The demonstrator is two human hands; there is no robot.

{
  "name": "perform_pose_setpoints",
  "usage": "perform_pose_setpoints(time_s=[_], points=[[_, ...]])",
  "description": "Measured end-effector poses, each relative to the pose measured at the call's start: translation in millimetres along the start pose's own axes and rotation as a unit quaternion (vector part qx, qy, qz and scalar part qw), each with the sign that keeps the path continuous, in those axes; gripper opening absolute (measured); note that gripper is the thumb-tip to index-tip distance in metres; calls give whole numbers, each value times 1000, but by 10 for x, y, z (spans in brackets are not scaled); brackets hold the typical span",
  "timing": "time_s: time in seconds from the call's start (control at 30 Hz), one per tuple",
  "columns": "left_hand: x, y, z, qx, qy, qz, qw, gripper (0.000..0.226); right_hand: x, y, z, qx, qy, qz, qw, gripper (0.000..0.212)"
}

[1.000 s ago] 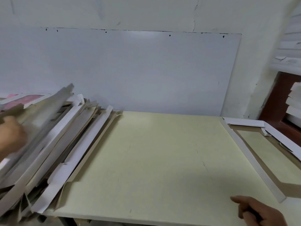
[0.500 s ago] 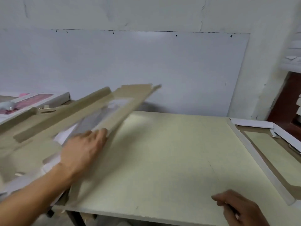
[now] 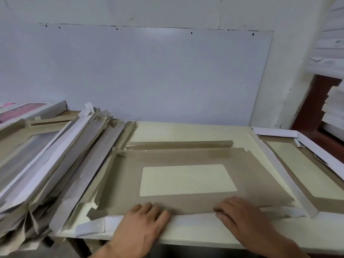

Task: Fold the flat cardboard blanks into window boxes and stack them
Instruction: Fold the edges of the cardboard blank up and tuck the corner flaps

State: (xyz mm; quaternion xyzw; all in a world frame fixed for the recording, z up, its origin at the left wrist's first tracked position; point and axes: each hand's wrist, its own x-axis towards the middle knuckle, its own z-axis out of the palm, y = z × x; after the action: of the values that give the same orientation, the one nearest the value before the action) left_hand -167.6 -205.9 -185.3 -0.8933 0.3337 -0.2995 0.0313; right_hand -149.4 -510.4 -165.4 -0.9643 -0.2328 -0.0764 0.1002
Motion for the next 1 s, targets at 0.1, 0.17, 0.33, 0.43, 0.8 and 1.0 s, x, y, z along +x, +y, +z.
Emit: perform_pose_setpoints(time_s=[0.1, 0.17, 0.33, 0.43, 0.8, 1.0], points=[[-37, -112, 42, -13, -31, -97, 995, 20, 4, 20, 47, 76, 9, 53, 996, 23], [-60, -144, 57, -28, -56, -150, 987, 24, 34, -3, 73, 96, 11, 69, 993, 24], [59, 9, 69, -94, -64, -85, 990, 34, 192, -177, 173, 74, 7, -8, 997, 40], [123, 206, 155, -119, -111, 1, 987, 42, 269, -420, 280, 8, -76, -66, 995, 59], [-380, -304, -127, -17, -247, 17, 969, 74, -47, 414, 201, -45, -225, 80, 970, 85], [-602, -559, -240, -87, -230, -46, 968, 61, -317, 831, 77, -74, -203, 133, 967, 81]])
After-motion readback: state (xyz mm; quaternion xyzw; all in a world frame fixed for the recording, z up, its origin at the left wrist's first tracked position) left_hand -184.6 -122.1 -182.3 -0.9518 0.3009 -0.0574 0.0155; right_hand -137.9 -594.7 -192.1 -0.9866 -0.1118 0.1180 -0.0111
